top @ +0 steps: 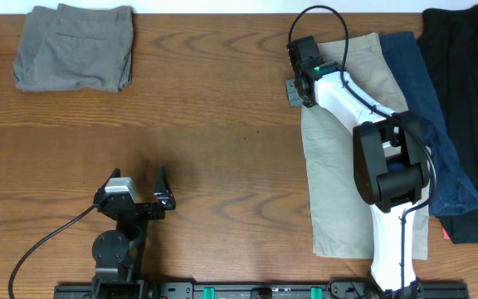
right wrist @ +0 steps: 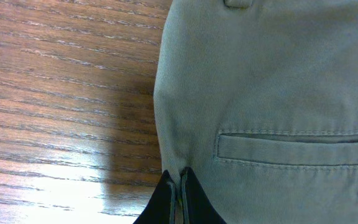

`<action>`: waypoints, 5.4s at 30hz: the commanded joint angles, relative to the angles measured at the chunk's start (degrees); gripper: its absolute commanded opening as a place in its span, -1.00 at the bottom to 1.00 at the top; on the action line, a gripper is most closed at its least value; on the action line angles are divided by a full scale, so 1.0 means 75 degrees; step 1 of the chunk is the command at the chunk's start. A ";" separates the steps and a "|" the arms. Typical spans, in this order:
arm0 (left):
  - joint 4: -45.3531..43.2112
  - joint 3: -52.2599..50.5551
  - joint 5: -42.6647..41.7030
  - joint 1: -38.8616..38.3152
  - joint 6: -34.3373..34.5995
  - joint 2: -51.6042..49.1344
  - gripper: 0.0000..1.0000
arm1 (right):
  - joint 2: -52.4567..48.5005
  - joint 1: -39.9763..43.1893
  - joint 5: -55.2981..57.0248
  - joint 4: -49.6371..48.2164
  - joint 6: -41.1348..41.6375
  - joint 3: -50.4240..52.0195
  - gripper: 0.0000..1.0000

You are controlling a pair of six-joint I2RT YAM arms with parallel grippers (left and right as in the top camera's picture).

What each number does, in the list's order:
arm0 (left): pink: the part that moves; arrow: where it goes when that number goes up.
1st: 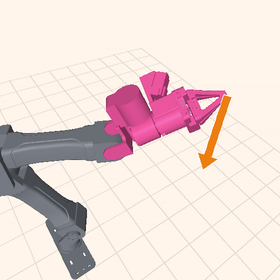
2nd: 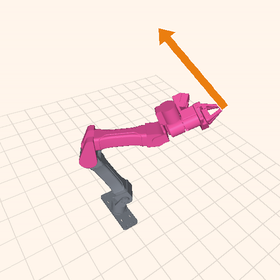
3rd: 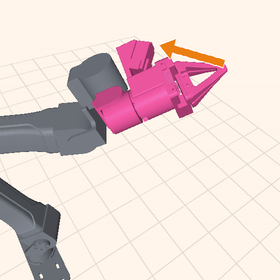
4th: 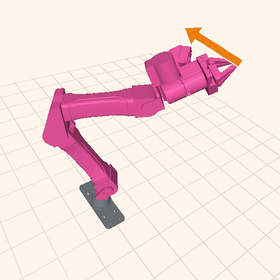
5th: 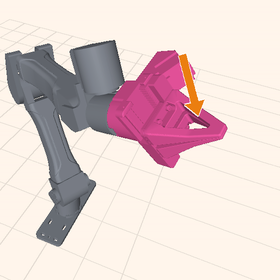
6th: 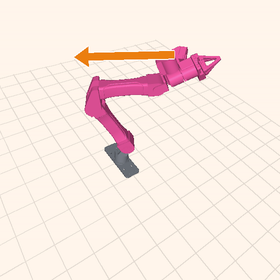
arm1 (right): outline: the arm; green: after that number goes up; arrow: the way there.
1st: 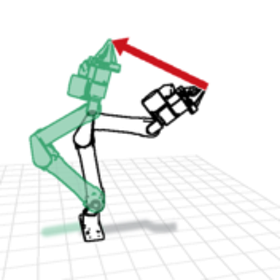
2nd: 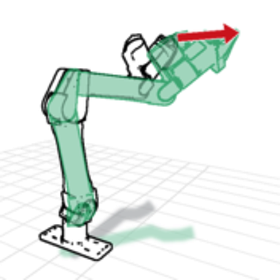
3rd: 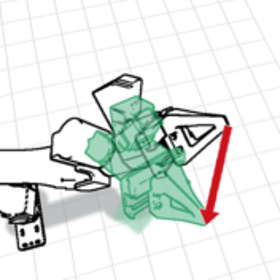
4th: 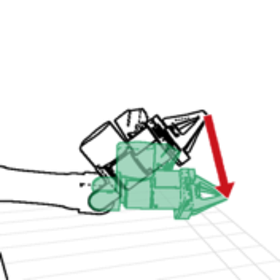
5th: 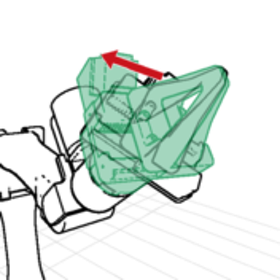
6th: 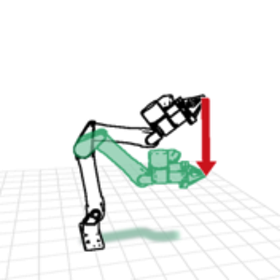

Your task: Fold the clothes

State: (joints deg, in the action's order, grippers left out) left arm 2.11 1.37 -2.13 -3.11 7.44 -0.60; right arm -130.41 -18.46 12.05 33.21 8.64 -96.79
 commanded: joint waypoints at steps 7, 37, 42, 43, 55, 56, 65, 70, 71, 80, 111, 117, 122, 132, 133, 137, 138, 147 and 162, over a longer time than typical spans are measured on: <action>0.0254 -0.0152 0.0204 -0.0026 -0.0079 0.0050 0.96 | 0.1323 -0.0134 -0.0020 -0.0006 0.0443 -0.0102 -0.98; 0.0254 -0.0152 0.0204 -0.0026 -0.0076 0.0050 0.96 | 0.1378 -0.4194 -0.1818 -0.0935 0.0216 -0.0099 -0.98; 0.0254 -0.0152 0.0204 -0.0026 -0.0076 0.0050 0.96 | 0.1486 -0.4514 -0.1816 -0.0909 0.0213 -0.0134 -0.98; 0.0254 -0.0152 0.0204 -0.0026 -0.0076 0.0050 0.96 | 0.1530 -0.4520 -0.1813 -0.0842 0.0213 -0.0160 -0.98; 0.0254 -0.0152 0.0204 -0.0026 -0.0079 0.0050 0.96 | 0.3136 -0.2559 -0.0373 0.1402 0.0769 -0.0644 0.76; 0.0254 -0.0152 0.0204 -0.0026 -0.0076 0.0050 0.96 | 0.3343 -0.2139 -0.0373 0.1600 0.0857 -0.0644 0.86; 0.0254 -0.0152 0.0204 -0.0026 -0.0079 0.0050 0.96 | 0.3497 0.1314 -0.0746 0.2498 0.0801 -0.0621 0.92; 0.0254 -0.0152 0.0204 -0.0026 -0.0079 0.0050 0.96 | 0.2699 0.2419 -0.1355 0.2634 0.0323 -0.0621 0.98; 0.0254 -0.0152 0.0204 -0.0026 -0.0076 0.0050 0.96 | 0.2500 0.2567 -0.1355 0.2643 0.0323 -0.0621 0.98; 0.0254 -0.0152 0.0204 -0.0026 -0.0076 0.0050 0.96 | 0.1110 0.3430 -0.1533 0.2658 0.0055 -0.0621 0.96; 0.0254 -0.0152 0.0204 -0.0026 -0.0079 0.0050 0.96 | 0.1868 0.4261 -0.1559 0.2544 -0.0256 -0.1102 -0.98; 0.0254 -0.0152 0.0204 -0.0026 -0.0079 0.0050 0.96 | 0.2253 0.5164 -0.1349 0.2681 -0.0580 -0.1110 -0.98; 0.0254 -0.0152 0.0204 -0.0026 -0.0076 0.0050 0.96 | 0.2253 0.5767 -0.1349 0.2815 -0.0886 -0.1110 -0.98; 0.0254 -0.0152 0.0204 -0.0026 -0.0079 0.0050 0.96 | 0.2253 0.6781 -0.0606 0.2952 -0.1294 -0.1961 -0.98; 0.0254 -0.0152 0.0204 -0.0026 -0.0076 0.0050 0.96 | 0.2253 0.6837 -0.0571 0.2999 -0.1355 -0.2069 -0.98; 0.0254 -0.0152 0.0204 -0.0026 -0.0076 0.0050 0.96 | 0.2253 0.7111 -0.0659 0.3328 -0.1457 -0.2614 -0.98; 0.0254 -0.0152 0.0204 -0.0026 -0.0076 0.0050 0.96 | 0.2253 0.7131 -0.0673 0.3351 -0.1451 -0.2640 -0.85; 0.0254 -0.0152 0.0204 -0.0026 -0.0076 0.0050 0.96 | 0.2244 0.7082 -0.0930 0.3794 -0.0749 -0.2579 0.98; 0.0254 -0.0152 0.0204 -0.0026 -0.0079 0.0050 0.96 | 0.2241 0.7175 -0.1017 0.5362 -0.0248 -0.0906 0.99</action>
State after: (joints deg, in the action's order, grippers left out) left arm 2.11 1.37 -2.13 -3.11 7.44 -0.60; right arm -114.08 34.72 4.69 73.84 5.69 -107.74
